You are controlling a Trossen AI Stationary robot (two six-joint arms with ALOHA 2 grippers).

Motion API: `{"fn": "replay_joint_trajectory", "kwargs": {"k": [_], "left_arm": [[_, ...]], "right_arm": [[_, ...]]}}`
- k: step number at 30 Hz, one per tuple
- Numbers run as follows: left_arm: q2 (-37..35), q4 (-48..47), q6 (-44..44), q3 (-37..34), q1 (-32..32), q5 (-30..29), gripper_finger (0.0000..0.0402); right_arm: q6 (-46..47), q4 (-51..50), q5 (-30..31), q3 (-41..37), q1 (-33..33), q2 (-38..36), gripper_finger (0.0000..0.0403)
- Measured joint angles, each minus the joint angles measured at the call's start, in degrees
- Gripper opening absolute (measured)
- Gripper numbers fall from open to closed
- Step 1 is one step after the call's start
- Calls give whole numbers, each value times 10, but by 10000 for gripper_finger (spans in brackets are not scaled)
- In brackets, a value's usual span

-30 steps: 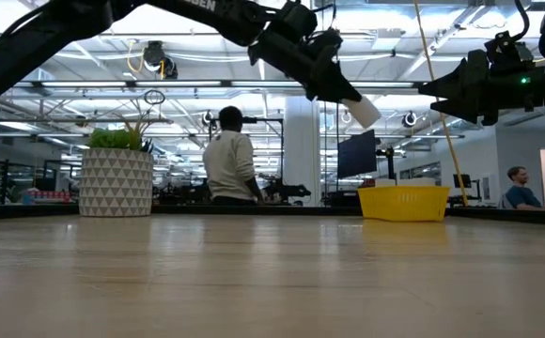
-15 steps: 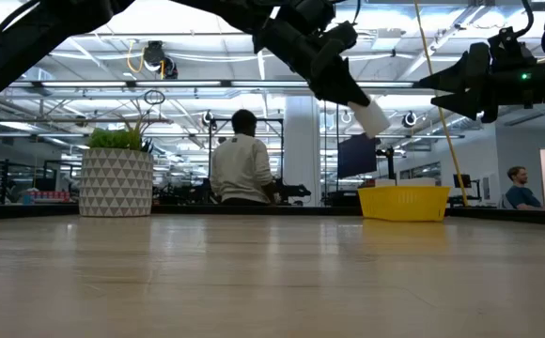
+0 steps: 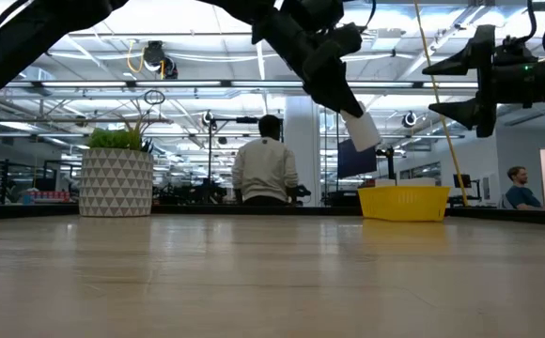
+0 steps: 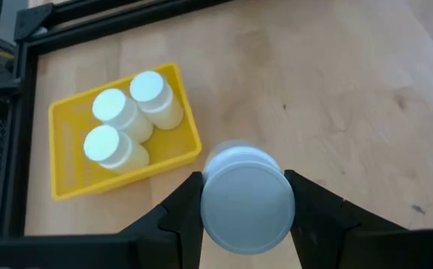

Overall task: Pick and place pill bottles into a basket
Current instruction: Put the top white medicine bottle into the yellow bin

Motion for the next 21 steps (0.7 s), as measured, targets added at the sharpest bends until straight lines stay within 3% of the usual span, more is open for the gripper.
{"fn": "replay_joint_trajectory", "kwargs": {"k": [8, 15, 17, 21], "left_arm": [[0, -12, -8, 0, 0, -2, 156], [0, -12, -10, 0, 0, -2, 156], [0, -13, -11, 0, 0, -2, 156], [0, -21, -12, 0, 0, -2, 156]], "right_arm": [[-107, -115, -13, 0, 20, 16, 361], [-216, -65, -73, 0, 71, 57, 361], [-256, -72, -25, 0, 82, 67, 361], [-284, -65, 160, 1, 89, 78, 361]]}}
